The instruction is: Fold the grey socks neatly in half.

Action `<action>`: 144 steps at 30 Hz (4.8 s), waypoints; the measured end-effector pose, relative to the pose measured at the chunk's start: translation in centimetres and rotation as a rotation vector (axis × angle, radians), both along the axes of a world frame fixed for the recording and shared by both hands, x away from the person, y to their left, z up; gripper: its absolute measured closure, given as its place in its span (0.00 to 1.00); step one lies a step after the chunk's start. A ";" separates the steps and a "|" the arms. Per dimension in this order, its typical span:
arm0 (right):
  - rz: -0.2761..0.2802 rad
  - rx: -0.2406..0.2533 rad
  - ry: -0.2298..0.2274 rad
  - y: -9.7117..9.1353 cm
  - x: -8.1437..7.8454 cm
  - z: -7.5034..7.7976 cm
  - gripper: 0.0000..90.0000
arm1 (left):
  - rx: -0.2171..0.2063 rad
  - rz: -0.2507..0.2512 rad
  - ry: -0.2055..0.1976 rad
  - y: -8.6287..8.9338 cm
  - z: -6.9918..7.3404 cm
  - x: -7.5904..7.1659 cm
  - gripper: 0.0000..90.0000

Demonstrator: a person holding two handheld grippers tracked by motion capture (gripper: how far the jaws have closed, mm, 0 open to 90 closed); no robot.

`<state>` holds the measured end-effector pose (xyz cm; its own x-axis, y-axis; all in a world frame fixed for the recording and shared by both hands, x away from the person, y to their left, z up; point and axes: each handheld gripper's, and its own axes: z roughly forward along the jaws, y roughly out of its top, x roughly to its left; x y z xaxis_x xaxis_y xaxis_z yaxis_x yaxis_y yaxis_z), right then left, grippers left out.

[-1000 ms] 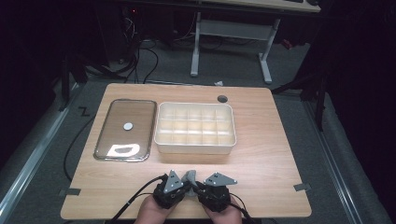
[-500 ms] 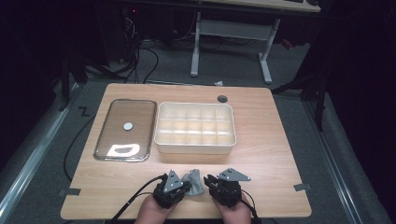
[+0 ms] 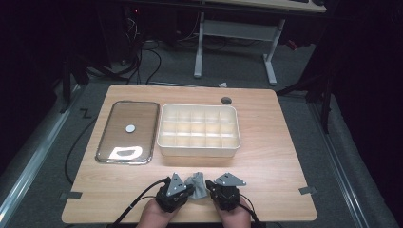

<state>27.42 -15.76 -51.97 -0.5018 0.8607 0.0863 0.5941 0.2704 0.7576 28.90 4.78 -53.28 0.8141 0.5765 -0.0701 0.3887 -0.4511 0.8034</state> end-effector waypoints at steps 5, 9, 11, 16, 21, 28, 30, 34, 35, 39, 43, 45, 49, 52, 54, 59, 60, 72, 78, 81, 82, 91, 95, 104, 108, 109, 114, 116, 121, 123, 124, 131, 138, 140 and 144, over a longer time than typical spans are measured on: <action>0.021 0.005 -0.011 0.3 -0.1 0.1 1.00 | 0.002 0.001 -0.003 0.0 0.0 0.0 0.92; 0.051 0.002 -0.015 0.6 -0.3 0.3 1.00 | 0.006 -0.001 -0.006 0.0 0.0 -0.1 0.92; 0.062 0.003 -0.017 0.8 -0.4 0.4 1.00 | 0.007 0.000 -0.010 -0.1 0.0 -0.1 0.92; 0.091 0.011 -0.006 1.7 -0.5 0.8 1.00 | 0.012 0.001 -0.016 -0.1 0.0 -0.2 0.92; 0.094 -0.006 -0.016 2.4 -0.5 1.1 1.00 | 0.013 0.009 -0.018 -0.1 0.0 -0.2 0.93; 0.092 -0.009 -0.015 2.1 -0.4 1.0 1.00 | 0.020 0.001 -0.037 0.0 0.1 -0.3 0.94; 0.086 -0.006 -0.014 1.9 -0.4 0.9 1.00 | 0.008 -0.001 -0.029 0.1 0.1 -0.3 0.94; 0.070 -0.004 -0.009 1.5 -0.3 0.7 1.00 | -0.024 0.001 -0.022 0.5 0.3 -0.2 0.93; 0.068 -0.005 -0.007 1.4 -0.2 0.7 1.00 | -0.034 0.001 -0.023 0.6 0.4 -0.2 0.93; 0.064 0.001 -0.005 1.2 -0.2 0.6 1.00 | -0.095 0.023 -0.063 1.8 1.7 -0.3 0.93; 0.063 0.005 -0.008 1.1 -0.2 0.7 1.00 | -0.049 0.084 -0.057 3.6 2.0 0.1 0.96; 0.064 0.006 -0.008 1.1 -0.3 0.7 1.00 | -0.009 0.095 -0.025 4.1 1.4 0.2 0.98; 0.064 0.016 -0.006 1.1 -0.4 0.8 1.00 | 0.045 0.063 0.030 3.6 0.4 -0.2 0.98; 0.066 0.027 -0.002 1.1 -0.5 0.8 1.00 | 0.058 0.043 0.025 2.8 0.3 -0.6 0.98; 0.067 0.034 -0.001 1.1 -0.5 0.9 1.00 | 0.062 0.036 0.027 2.5 0.2 -0.8 0.98; 0.068 0.042 0.000 1.2 -0.6 1.0 1.00 | 0.052 0.027 0.033 1.8 0.2 -0.9 1.00; 0.070 0.040 -0.001 1.3 -0.6 1.0 1.00 | 0.050 0.025 0.035 1.7 0.2 -0.8 1.00; 0.091 0.039 0.001 2.1 -0.2 1.0 1.00 | 0.069 0.028 0.006 0.6 -0.1 -0.6 1.00; 0.096 0.041 0.009 2.3 -0.4 0.8 1.00 | 0.075 0.017 0.005 0.5 -0.1 -0.7 1.00; 0.100 0.043 0.013 2.4 -0.4 0.5 1.00 | 0.075 0.012 0.005 0.6 -0.1 -0.7 1.00; 0.102 0.042 0.014 2.5 -0.5 0.4 1.00 | 0.075 0.012 0.005 0.6 -0.1 -0.7 1.00; 0.091 0.054 -0.006 2.6 -0.7 -0.4 1.00 | 0.025 0.008 0.010 2.0 0.3 -0.5 0.94; 0.092 0.048 -0.010 2.6 -0.7 -0.4 1.00 | -0.050 0.031 -0.015 3.0 1.3 -0.3 0.98; 0.101 0.045 -0.015 2.6 -0.7 -0.4 1.00 | -0.120 -0.015 -0.036 0.6 4.4 0.5 1.00; 0.108 0.052 -0.025 2.5 -0.7 -0.5 1.00 | -0.094 -0.036 -0.030 -1.2 4.8 1.1 1.00; 0.104 0.055 -0.022 2.4 -0.7 -0.5 1.00 | -0.088 -0.038 -0.023 -1.4 4.7 1.3 1.00; 0.108 0.066 -0.031 2.3 -0.8 -0.7 1.00 | -0.038 -0.029 0.016 -1.8 3.6 2.4 1.00; 0.109 0.069 -0.032 2.3 -0.8 -0.7 1.00 | -0.029 -0.023 0.019 -1.5 3.2 2.6 1.00; 0.115 0.066 -0.039 2.4 -1.0 -0.7 1.00 | -0.044 0.001 0.051 -0.2 1.8 3.0 1.00; 0.117 0.068 -0.040 2.4 -1.0 -0.8 1.00 | -0.050 0.002 0.042 0.0 1.4 2.8 1.00; 0.117 0.069 -0.041 2.4 -1.0 -0.8 1.00 | -0.058 0.004 0.039 0.1 1.3 2.8 1.00; 0.116 0.067 -0.033 2.4 -0.9 -0.7 1.00 | -0.095 0.004 0.018 0.5 0.6 2.5 1.00; 0.129 0.053 -0.012 2.4 -0.7 -0.3 1.00 | -0.118 0.003 -0.005 0.7 0.3 2.3 1.00; 0.141 0.046 -0.007 2.4 -0.6 0.1 1.00 | -0.115 -0.001 -0.012 0.7 0.3 2.3 1.00; 0.149 0.048 -0.039 2.3 -1.2 0.9 0.98 | -0.121 -0.001 -0.011 0.8 0.2 2.2 1.00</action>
